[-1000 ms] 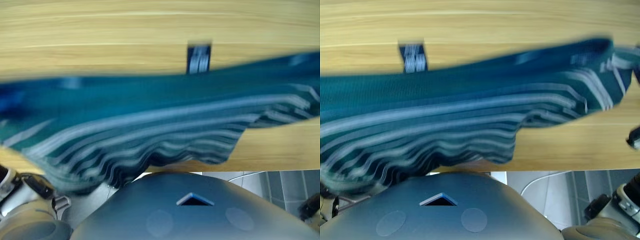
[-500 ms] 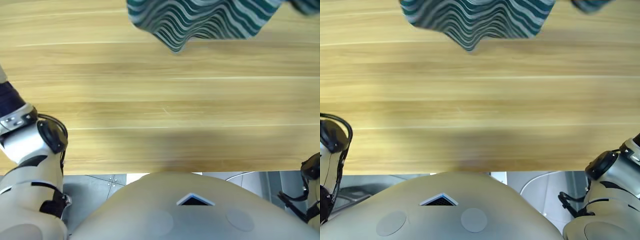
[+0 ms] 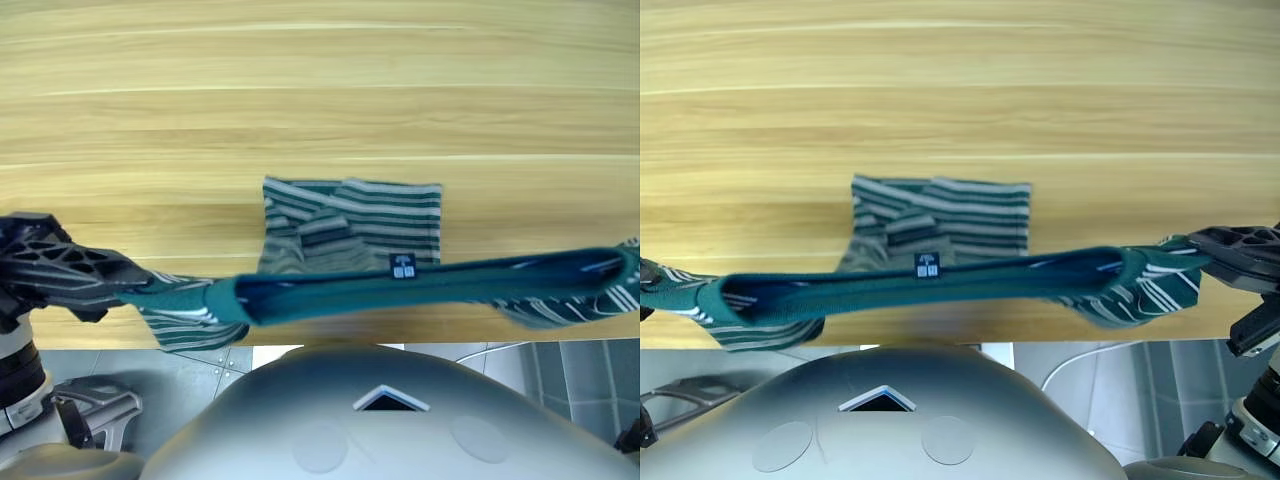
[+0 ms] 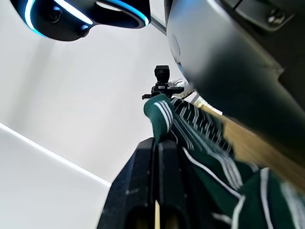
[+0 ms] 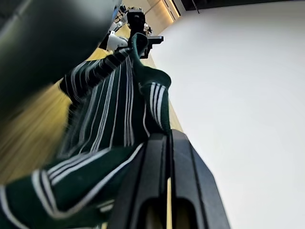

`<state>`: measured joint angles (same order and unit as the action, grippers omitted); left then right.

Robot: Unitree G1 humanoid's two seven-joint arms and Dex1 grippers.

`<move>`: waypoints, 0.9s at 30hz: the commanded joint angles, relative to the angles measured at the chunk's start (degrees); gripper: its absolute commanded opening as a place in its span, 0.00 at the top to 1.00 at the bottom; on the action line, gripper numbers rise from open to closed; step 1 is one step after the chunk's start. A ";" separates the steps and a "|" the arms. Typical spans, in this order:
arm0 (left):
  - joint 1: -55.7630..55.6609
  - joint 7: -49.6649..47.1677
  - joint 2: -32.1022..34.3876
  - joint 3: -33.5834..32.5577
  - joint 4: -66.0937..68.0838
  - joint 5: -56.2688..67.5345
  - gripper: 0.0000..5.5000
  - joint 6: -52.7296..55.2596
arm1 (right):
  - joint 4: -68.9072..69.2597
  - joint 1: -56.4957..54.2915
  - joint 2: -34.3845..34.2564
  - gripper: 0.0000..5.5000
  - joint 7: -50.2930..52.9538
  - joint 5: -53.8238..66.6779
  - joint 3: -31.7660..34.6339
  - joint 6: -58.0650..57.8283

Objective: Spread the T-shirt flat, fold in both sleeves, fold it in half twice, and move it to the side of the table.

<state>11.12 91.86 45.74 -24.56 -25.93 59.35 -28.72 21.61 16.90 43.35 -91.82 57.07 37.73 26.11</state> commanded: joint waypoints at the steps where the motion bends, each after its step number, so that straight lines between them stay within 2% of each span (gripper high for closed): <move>1: 2.45 0.63 1.79 0.03 -2.59 1.71 1.00 -1.35 | 1.67 2.90 1.91 1.00 -0.67 4.83 1.45 1.70; 5: 4.76 0.63 2.56 -3.07 -9.01 12.41 1.00 1.16 | 4.53 6.03 3.08 1.00 -0.68 13.77 4.42 0.96; 7: 1.70 0.62 3.84 -2.29 -7.22 13.67 1.00 4.07 | 1.87 4.76 5.24 1.00 -0.68 11.62 1.92 1.09; 8: -0.76 0.62 5.06 -0.08 -4.59 11.13 1.00 4.78 | -0.52 2.98 6.66 1.00 -0.67 8.26 -0.74 1.58; 10: -7.49 0.63 9.26 8.47 1.63 2.86 1.00 5.86 | -3.80 -1.18 11.71 1.00 -0.67 3.43 -8.38 0.84; 12: -13.04 0.64 12.12 16.52 4.08 -2.73 1.00 7.50 | -3.68 -8.21 13.37 1.00 -0.62 -2.30 -16.66 -2.50; 14: -23.65 0.64 13.97 24.28 10.46 -5.91 1.00 10.97 | -10.66 -21.86 13.96 1.00 -0.36 -10.00 -25.11 -7.28; 15: -34.08 0.64 12.88 29.42 19.01 -9.66 1.00 13.85 | -21.13 -34.96 12.25 1.00 2.83 -19.12 -30.39 -10.00; 16: -44.50 0.64 10.59 33.78 28.76 -14.54 1.00 15.94 | -32.49 -47.68 9.79 1.00 7.73 -28.89 -35.08 -11.87; 17: -58.35 -2.16 5.03 35.98 44.57 -24.41 1.00 15.27 | -48.10 -63.69 6.22 1.00 23.13 -42.47 -39.89 -13.17; 18: -75.18 -20.56 -0.99 37.21 62.50 -35.74 1.00 13.94 | -63.34 -80.55 3.88 1.00 46.89 -54.89 -44.01 -16.05; 19: -89.63 -43.57 -4.82 37.62 76.42 -44.32 1.00 14.58 | -74.06 -93.35 2.60 1.00 66.64 -57.97 -43.06 -19.25; 20: -100.51 -66.00 -4.67 37.08 84.36 -51.45 1.00 13.99 | -79.08 -101.75 2.49 1.00 77.71 -59.09 -41.33 -19.16; 21: -106.00 -76.09 -3.52 33.80 86.40 -51.75 1.00 11.21 | -78.70 -104.92 2.82 1.00 82.48 -59.29 -39.24 -16.90; 23: -104.97 -77.66 -1.08 26.64 82.80 -48.86 1.00 3.28 | -69.89 -100.06 3.35 1.00 82.76 -60.69 -35.53 -10.11; 25: -88.73 -68.86 -0.48 17.50 73.26 -45.72 1.00 -11.61 | -52.83 -80.93 3.53 1.00 79.36 -61.27 -28.78 -3.98; 27: -72.50 -66.35 -0.49 12.53 69.40 -45.78 1.00 -22.11 | -41.27 -63.21 2.52 1.00 77.99 -61.46 -23.14 -0.14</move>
<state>-64.41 42.10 43.23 4.50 35.46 20.06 -27.78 -28.69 -55.69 45.29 -32.23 4.48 1.62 17.94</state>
